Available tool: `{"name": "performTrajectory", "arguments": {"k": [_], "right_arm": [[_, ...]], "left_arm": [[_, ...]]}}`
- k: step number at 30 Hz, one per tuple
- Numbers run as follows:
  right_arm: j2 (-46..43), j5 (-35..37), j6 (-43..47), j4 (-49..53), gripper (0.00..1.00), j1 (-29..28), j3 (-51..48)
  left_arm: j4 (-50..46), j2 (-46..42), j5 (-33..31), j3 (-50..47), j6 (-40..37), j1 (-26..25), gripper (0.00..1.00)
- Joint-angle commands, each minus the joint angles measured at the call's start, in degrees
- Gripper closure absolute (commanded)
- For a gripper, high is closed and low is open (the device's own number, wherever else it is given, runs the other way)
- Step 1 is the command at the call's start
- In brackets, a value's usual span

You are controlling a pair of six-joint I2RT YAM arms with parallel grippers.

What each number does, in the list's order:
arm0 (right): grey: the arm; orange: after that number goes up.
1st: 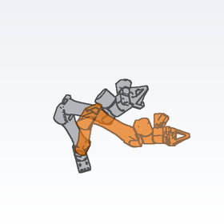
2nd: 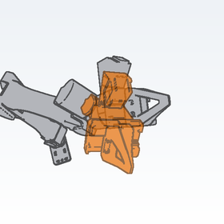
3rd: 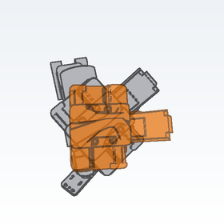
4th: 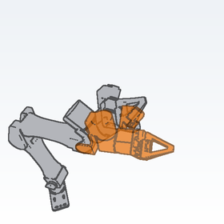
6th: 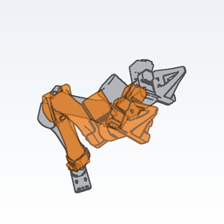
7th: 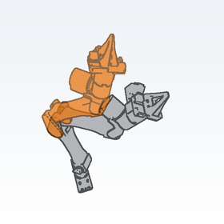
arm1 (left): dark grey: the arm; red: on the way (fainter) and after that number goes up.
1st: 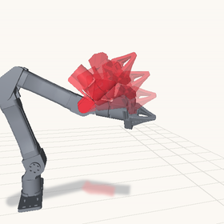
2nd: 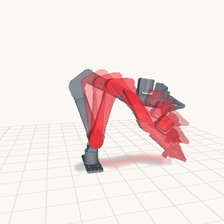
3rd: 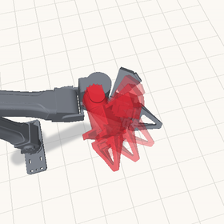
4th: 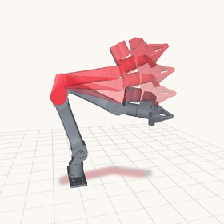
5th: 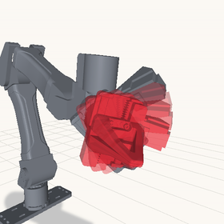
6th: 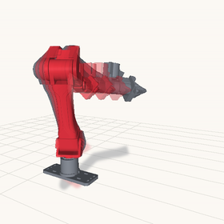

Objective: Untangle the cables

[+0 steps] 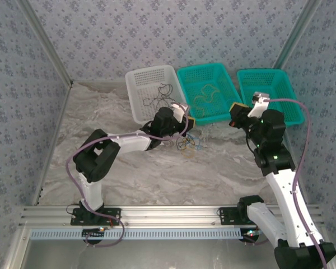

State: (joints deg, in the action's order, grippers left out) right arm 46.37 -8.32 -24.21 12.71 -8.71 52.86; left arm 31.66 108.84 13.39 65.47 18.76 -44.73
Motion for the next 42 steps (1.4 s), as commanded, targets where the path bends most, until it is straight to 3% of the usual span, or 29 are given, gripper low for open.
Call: {"name": "performTrajectory", "arguments": {"k": [1, 3, 6, 8, 11, 12, 15, 19, 22, 27, 31, 36, 42], "right_arm": [[-0.16, 8.11, -3.68, 8.95, 1.0, 0.28, -0.53], [0.95, 11.41, -6.09, 12.19, 0.99, 0.39, -1.72], [4.06, 9.1, -6.23, 15.86, 0.95, 0.41, -3.51], [5.72, 5.33, -4.85, 16.91, 0.78, 0.36, -3.74], [5.73, -1.8, -2.09, 15.29, 0.29, 0.08, -3.1], [5.25, -2.86, -0.76, 14.55, 0.21, -0.13, -2.59], [3.85, -5.39, 4.01, 11.78, 0.14, -1.18, -1.65], [4.68, -17.58, 7.72, 4.36, 0.09, -2.56, -1.32], [7.93, -20.8, 8.09, -0.38, 0.09, -5.38, -0.83], [14.36, -21.48, 5.54, -5.88, 0.1, -10.36, -0.37], [15.78, -16.86, 8.05, -6.36, 0.13, -14.37, -3.2], [16.75, -19.1, 13.13, -12.71, 0.17, -14.83, -8.73], [20.83, -18.8, 20.1, -17.7, 0.21, -16.54, -8.47]], "left_arm": [[1.3, -5.02, -1.01, -1.81, 1.51, 0.69, 1.0], [2.86, -6.43, -1.43, -3.31, 2.05, 1.04, 1.0], [5.03, -8.65, -2.01, -5.27, 2.6, 1.55, 1.0], [4.72, -9.7, -1.15, -5.4, 1.77, 1.75, 1.0], [1.63, -10.79, 0.77, -4.38, -1.37, 1.75, 1.0], [0.78, -11.0, 1.15, -4.05, -2.23, 1.75, 1.0], [0.0, -11.53, 2.64, -3.77, -4.02, 1.77, 1.0], [-1.44, -12.06, 4.41, -3.17, -4.53, 1.68, 1.0], [-2.23, -12.24, 4.94, -2.72, -4.61, 1.58, 1.0], [-2.59, -12.16, 4.72, -2.54, -4.01, 1.58, 1.0], [-4.54, -12.08, 2.49, -1.32, -2.06, 1.58, 1.0], [-6.56, -11.61, 4.09, 0.87, 3.33, 1.76, 1.0], [-9.84, -11.34, 5.57, 3.07, 8.93, 1.78, 1.0]]}}
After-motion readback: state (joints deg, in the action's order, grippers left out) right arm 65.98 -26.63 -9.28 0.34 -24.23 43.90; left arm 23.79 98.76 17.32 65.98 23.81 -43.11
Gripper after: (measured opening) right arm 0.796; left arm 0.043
